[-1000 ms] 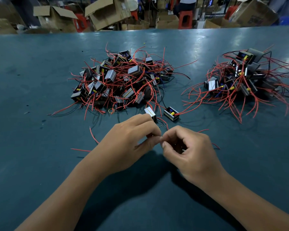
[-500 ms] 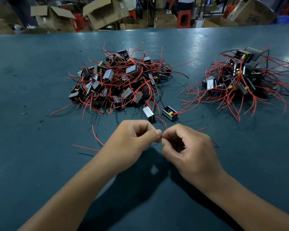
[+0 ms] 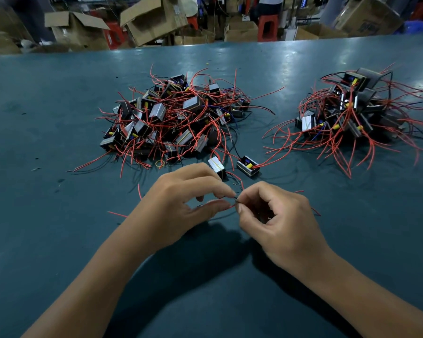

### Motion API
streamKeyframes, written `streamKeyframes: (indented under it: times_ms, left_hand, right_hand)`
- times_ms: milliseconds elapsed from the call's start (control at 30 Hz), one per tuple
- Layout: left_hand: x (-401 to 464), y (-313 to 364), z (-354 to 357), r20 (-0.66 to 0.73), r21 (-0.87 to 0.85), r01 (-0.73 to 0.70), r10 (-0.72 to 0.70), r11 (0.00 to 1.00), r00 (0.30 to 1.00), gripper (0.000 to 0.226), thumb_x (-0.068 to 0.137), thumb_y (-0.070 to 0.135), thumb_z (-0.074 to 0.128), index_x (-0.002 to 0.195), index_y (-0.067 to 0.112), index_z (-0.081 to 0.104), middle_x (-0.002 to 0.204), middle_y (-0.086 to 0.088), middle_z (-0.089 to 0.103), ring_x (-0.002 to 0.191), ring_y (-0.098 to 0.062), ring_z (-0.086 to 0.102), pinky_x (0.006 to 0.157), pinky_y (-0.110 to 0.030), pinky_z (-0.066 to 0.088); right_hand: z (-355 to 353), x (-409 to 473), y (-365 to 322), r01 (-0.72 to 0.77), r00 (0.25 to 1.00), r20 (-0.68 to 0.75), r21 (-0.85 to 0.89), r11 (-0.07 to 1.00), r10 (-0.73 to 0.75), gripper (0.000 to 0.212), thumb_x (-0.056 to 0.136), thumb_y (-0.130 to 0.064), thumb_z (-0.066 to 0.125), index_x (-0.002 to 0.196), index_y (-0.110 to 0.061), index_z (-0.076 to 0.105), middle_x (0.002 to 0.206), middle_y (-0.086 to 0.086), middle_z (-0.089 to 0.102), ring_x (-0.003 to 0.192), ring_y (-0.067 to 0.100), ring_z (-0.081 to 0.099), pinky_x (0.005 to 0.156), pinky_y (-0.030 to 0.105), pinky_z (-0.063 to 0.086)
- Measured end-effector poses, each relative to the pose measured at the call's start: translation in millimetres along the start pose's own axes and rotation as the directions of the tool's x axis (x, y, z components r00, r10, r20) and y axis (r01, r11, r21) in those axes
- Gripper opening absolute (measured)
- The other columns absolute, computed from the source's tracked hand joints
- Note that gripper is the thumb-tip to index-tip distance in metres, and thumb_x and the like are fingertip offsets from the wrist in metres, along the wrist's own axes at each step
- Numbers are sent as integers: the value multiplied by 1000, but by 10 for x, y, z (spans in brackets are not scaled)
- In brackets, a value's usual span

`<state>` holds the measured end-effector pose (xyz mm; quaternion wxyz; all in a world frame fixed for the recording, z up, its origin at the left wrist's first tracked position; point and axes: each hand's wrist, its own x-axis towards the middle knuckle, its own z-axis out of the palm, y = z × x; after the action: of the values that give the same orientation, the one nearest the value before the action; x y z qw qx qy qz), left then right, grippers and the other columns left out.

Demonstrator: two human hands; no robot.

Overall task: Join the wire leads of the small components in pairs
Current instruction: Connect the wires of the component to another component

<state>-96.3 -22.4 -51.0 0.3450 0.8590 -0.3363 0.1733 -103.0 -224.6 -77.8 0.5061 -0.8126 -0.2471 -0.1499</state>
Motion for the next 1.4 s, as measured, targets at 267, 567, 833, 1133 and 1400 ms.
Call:
streamKeyframes:
  times_ms: [267,567,833,1133,1400]
  left_hand:
    - [-6,-12,21,-8,41,-46,47,998,999,4,91,25,73,94,25,74,93,9,59,83,-14,59,69,-36,49]
    - [5,34,-6,34,137,-90,86,987,996,21,97,30,60,93,16,75,94,3,58,82,-19,56,64,-43,47]
    - [1,66,21,53,108,-48,43,993,998,12,97,28,62,95,19,68,94,5,57,85,-14,56,65,-40,49]
    - [0,172,66,143,-148,305,-284,941,948,17,99,28,60,83,20,60,73,15,51,61,-3,46,58,-10,33]
    - [-18,171,101,226,-328,509,-457,796,860,21,98,26,61,82,12,63,55,16,41,48,-2,30,46,-12,26]
  right_hand:
    - [-4,-10,-3,17,999,41,26,1000,-18,4,80,-10,67,79,-13,66,66,-10,60,60,5,55,59,11,40]
    - [-14,-21,-7,26,997,66,50,998,-29,6,80,-8,67,80,-14,66,66,-12,58,59,4,54,59,10,39]
    - [-19,-38,-8,51,997,50,24,998,-52,7,80,-7,67,80,-14,65,66,-13,57,59,2,53,58,9,38]
    - [7,-29,-15,135,989,-36,-139,981,-141,3,80,-8,68,80,-10,67,68,-14,54,61,-4,47,62,7,35]
    - [20,-26,-20,155,986,-23,-205,967,-163,2,80,-10,67,79,-11,66,68,-9,59,60,4,50,58,19,43]
